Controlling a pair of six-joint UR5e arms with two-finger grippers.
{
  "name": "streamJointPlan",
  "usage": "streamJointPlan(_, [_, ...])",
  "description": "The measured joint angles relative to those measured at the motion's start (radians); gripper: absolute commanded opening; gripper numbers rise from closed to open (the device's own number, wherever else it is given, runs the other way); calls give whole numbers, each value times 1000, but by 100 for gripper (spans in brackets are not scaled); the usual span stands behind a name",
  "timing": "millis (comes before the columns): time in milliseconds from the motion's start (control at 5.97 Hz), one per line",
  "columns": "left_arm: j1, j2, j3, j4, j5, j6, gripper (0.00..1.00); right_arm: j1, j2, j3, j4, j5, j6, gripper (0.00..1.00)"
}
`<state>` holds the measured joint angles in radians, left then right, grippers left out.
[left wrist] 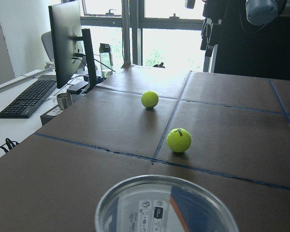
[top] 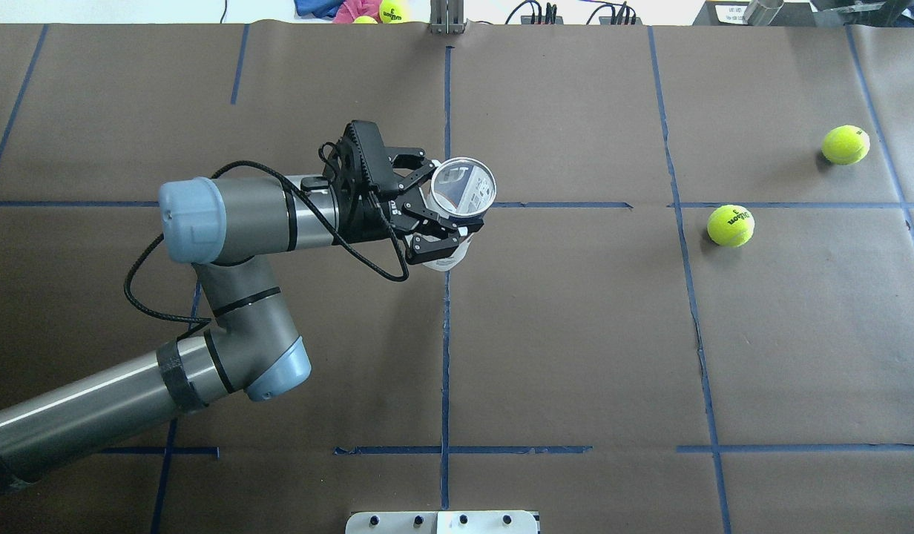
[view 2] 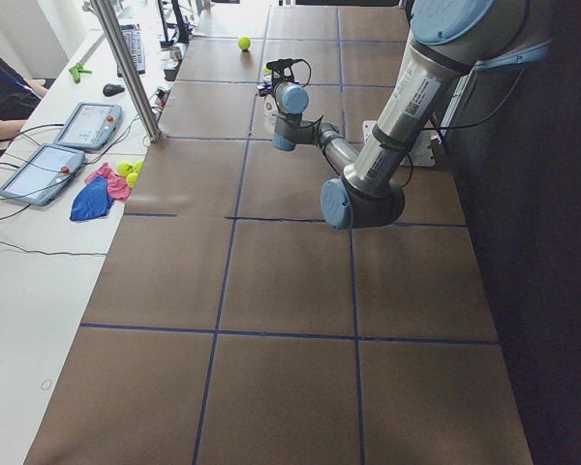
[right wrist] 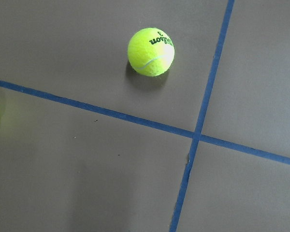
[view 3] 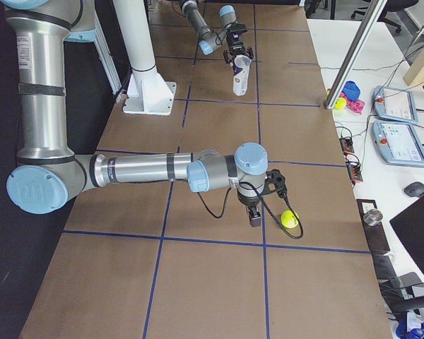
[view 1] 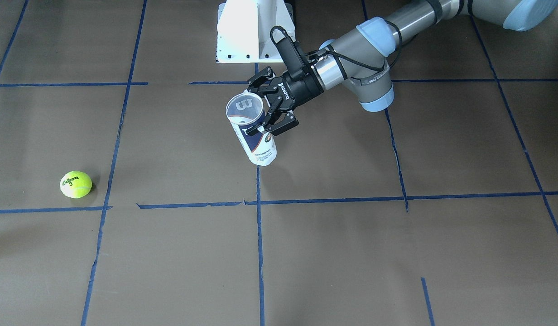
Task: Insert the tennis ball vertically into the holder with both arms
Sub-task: 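Lift the can with the left gripper and stand it upright, open end up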
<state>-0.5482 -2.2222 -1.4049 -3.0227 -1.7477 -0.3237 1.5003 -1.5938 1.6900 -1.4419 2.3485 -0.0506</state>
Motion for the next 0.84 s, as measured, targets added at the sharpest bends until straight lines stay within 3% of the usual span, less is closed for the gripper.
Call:
streamJointPlan(335, [72,-3,124,-160,120,-3,81,0,0,0,0,0,0,100])
streamJointPlan(838, [75,-4,154,-195,147,-54,93,-1,0,-1,0,0,0,100])
